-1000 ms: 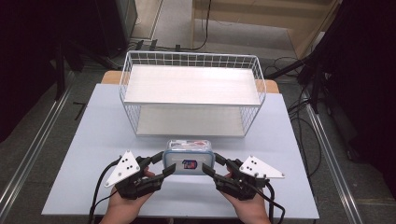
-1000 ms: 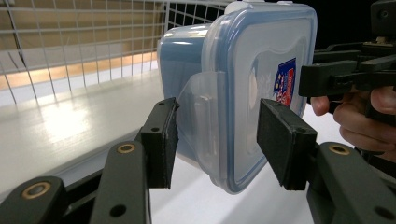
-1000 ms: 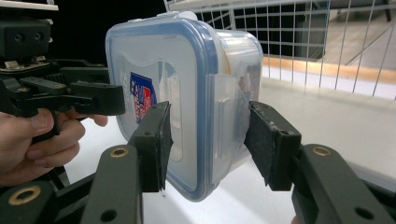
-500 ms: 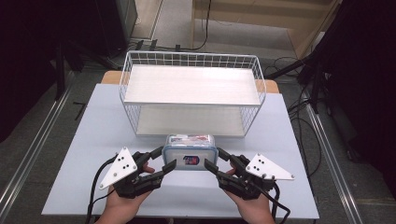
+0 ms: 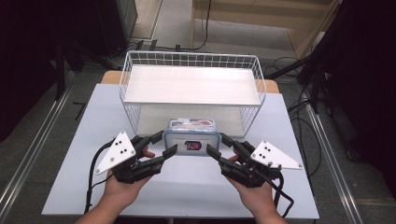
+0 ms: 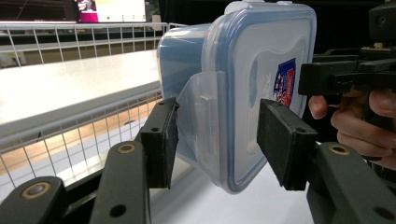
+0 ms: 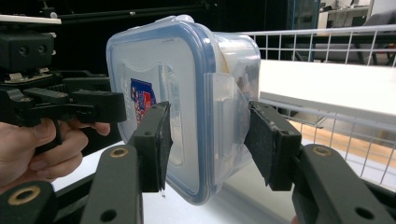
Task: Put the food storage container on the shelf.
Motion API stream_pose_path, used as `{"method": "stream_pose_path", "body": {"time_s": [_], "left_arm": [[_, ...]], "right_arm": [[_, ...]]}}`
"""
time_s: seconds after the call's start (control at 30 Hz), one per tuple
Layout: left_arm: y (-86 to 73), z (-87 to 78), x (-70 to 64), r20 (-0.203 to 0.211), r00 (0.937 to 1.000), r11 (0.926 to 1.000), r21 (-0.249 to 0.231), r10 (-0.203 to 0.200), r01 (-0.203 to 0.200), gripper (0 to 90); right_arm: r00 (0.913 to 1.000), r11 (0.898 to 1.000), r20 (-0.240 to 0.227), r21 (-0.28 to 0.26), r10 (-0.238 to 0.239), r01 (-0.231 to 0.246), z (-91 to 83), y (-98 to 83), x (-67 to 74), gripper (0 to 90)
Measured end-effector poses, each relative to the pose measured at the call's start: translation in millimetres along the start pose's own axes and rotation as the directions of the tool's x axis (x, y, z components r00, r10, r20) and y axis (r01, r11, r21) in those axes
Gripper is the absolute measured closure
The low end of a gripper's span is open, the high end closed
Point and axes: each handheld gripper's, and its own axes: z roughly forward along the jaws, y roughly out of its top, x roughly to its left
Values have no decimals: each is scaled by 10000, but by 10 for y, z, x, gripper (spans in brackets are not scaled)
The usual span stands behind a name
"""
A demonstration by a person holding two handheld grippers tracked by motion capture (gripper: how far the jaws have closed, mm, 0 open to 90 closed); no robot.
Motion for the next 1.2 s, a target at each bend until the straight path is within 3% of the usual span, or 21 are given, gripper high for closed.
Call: {"method": "stream_pose_path", "body": {"time_s": [0.33, 0.6, 0.7, 1.03, 1.2], "left_arm": [[154, 106, 156, 19, 9999, 9997, -208, 105, -105, 492], [239, 256, 391, 67, 9999, 9997, -218, -114, 116, 489], [268, 332, 492, 98, 9990, 9984, -359, -444, 447, 489], [404, 509, 689, 70, 9992, 9986, -333, -404, 406, 487], [452, 576, 811, 152, 9962, 9958, -324, -854, 859, 487]], "right_arm": [[9999, 9999, 30, -92, -117, 117, 128, 195, -138, 520], [9999, 10000, 133, -58, -69, 70, 298, 292, -280, 520], [9998, 9999, 172, -63, 87, -86, 409, 357, -387, 519], [9995, 9997, 169, -69, 254, -253, 550, 453, -577, 519], [9992, 9994, 237, 70, 332, -334, 648, 545, -653, 518]]}}
